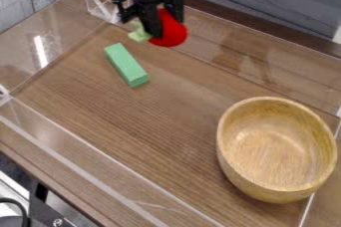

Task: Move the red object to the left side of the table

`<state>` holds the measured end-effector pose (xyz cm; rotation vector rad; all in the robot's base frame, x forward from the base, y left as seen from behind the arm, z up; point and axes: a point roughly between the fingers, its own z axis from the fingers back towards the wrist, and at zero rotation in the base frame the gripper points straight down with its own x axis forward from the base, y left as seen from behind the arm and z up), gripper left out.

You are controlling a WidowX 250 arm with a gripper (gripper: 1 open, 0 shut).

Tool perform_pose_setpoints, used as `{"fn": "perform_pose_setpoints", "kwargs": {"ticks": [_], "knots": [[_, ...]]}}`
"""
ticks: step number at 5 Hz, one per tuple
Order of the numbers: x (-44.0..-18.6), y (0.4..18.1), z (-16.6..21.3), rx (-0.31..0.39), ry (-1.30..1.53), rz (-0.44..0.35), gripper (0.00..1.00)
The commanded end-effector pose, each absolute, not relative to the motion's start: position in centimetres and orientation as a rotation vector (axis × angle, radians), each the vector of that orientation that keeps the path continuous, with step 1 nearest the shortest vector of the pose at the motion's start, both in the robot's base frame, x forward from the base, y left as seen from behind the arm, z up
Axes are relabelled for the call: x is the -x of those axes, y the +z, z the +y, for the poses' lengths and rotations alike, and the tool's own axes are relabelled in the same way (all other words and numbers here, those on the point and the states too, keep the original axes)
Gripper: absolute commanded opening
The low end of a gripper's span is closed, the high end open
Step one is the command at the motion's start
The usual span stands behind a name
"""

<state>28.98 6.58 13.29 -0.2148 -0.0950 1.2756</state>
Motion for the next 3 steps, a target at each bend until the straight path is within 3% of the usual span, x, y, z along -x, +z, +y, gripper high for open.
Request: {"fn": "perform_pose_setpoints", "kwargs": {"ticks": [1, 3], "knots": [[-27.9, 14.7, 8.7, 0.215, 1.349, -0.176, 0.00], [-23.3, 13.1, 14.5, 0.180, 1.383, -0.217, 0.00]]}}
